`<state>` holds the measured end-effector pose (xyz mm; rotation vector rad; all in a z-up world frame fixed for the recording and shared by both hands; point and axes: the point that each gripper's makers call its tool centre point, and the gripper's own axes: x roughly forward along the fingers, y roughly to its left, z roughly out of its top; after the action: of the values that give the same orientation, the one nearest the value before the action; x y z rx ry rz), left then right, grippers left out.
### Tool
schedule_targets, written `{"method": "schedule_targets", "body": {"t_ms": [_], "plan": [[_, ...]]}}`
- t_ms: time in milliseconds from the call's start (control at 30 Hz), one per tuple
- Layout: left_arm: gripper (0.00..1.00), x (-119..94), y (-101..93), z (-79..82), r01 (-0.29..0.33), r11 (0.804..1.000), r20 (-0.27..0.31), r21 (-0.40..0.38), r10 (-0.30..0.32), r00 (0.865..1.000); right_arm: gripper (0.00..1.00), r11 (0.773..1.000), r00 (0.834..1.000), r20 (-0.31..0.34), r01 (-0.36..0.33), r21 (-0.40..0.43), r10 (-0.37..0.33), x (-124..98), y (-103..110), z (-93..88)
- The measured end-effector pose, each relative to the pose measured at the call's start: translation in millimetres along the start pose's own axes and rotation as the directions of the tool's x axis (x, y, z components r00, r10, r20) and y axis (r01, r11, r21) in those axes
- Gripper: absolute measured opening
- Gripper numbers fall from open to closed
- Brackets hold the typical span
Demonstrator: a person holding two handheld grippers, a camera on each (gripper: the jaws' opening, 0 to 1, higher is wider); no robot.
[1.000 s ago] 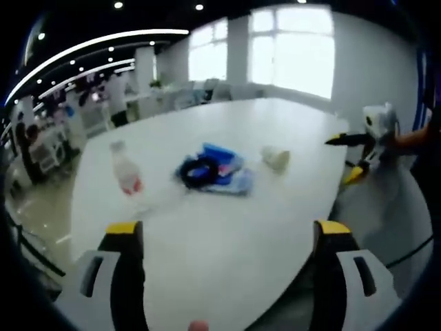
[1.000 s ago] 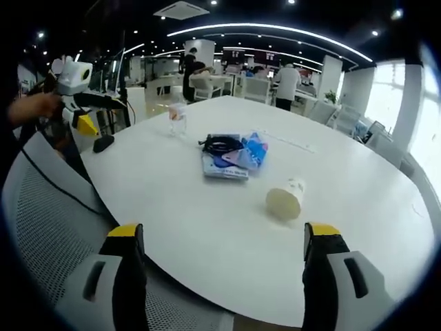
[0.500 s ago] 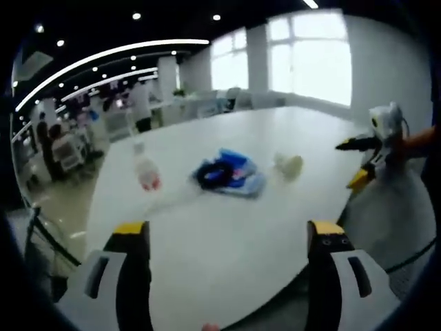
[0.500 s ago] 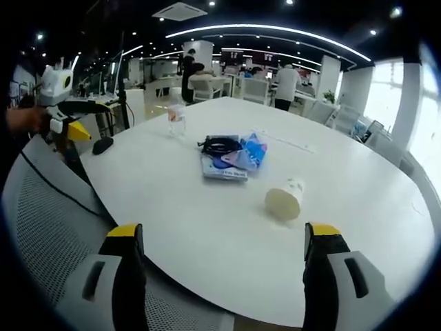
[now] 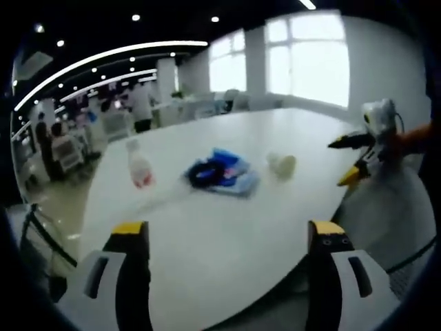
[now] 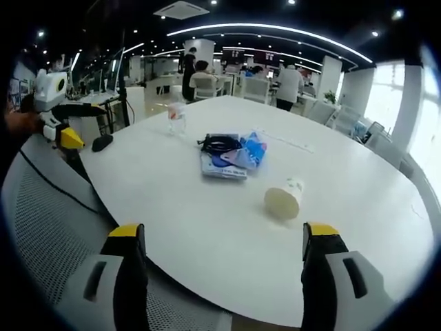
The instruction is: Arrange the tabletop items into an orderly group along one side of the table until the central work area is clear of visible clutter.
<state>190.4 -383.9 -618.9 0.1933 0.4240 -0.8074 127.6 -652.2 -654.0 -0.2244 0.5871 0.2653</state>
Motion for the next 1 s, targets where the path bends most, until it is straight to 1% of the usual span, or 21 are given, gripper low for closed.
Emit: {"method": "schedule_targets", "body": {"t_ms": [67, 100, 167, 233, 300, 400, 500, 633, 700, 800, 867, 900, 1000], "plan": [[0.92, -1, 4.2, 0.7, -0.014, 1.000, 0.023, -0.016, 0.015, 1.000, 0.94, 1.000, 1.000, 0.001, 0.004, -0.006, -0.004, 0, -1, 0.3], [0.92, -1, 7.7, 0.0, -0.027, 0.999, 0.031, -0.042, 0.028, 0.999, 0.94, 1.000, 1.000, 0.002, 0.007, -0.008, -0.007, 0, -1, 0.5], [0.92, -2, 11.3, -1.3, -0.040, 0.997, 0.027, -0.062, 0.041, 0.999, 0.93, 1.000, 1.000, -0.001, 0.009, -0.009, -0.009, 0, -1, -0.2], [0.92, -2, 12.5, -0.9, -0.046, 0.997, 0.036, -0.057, 0.048, 0.998, 0.93, 1.000, 1.000, -0.005, 0.013, -0.014, -0.013, 0, -2, -0.7], [0.92, -1, 10.6, -1.5, -0.036, 0.998, 0.035, -0.057, 0.038, 0.999, 0.93, 1.000, 1.000, -0.009, 0.015, -0.020, -0.015, 0, -2, -1.3], [0.93, 1, 6.8, -4.3, -0.017, 1.000, 0.029, -0.017, 0.017, 0.999, 0.93, 1.000, 1.000, -0.004, 0.007, -0.018, -0.008, 0, 0, 0.1], [0.97, 2, 3.4, -4.7, 0.005, 1.000, 0.029, -0.022, -0.005, 1.000, 0.93, 1.000, 1.000, -0.001, 0.006, -0.014, -0.006, 1, 0, 0.7], [1.00, 3, 0.5, -4.3, 0.022, 1.000, 0.031, -0.013, -0.022, 0.999, 0.94, 1.000, 1.000, -0.004, 0.018, -0.009, -0.018, 0, -2, 0.5], [1.00, 3, -1.1, -5.5, 0.028, 1.000, 0.023, -0.002, -0.028, 0.999, 0.95, 1.000, 1.000, -0.008, 0.022, -0.003, -0.022, 0, -4, -0.2], [1.00, 3, -2.4, -4.4, 0.034, 0.999, 0.027, 0.013, -0.035, 0.999, 0.97, 1.000, 1.000, -0.010, 0.024, 0.003, -0.024, 0, -5, -0.5], [1.00, 3, -3.8, -4.8, 0.041, 0.999, 0.024, 0.020, -0.041, 0.999, 0.99, 1.000, 0.999, -0.024, 0.022, -0.019, -0.023, 2, -9, -2.5], [1.00, 3, -4.8, -5.4, 0.044, 0.999, 0.020, 0.027, -0.044, 0.999, 0.99, 0.999, 0.999, -0.040, 0.024, -0.037, -0.026, 3, -12, -4.6], [1.00, 3, -6.4, -6.0, 0.048, 0.998, 0.014, 0.046, -0.049, 0.999, 0.99, 0.997, 0.998, -0.047, 0.032, -0.073, -0.036, 7, -19, -2.2]]}}
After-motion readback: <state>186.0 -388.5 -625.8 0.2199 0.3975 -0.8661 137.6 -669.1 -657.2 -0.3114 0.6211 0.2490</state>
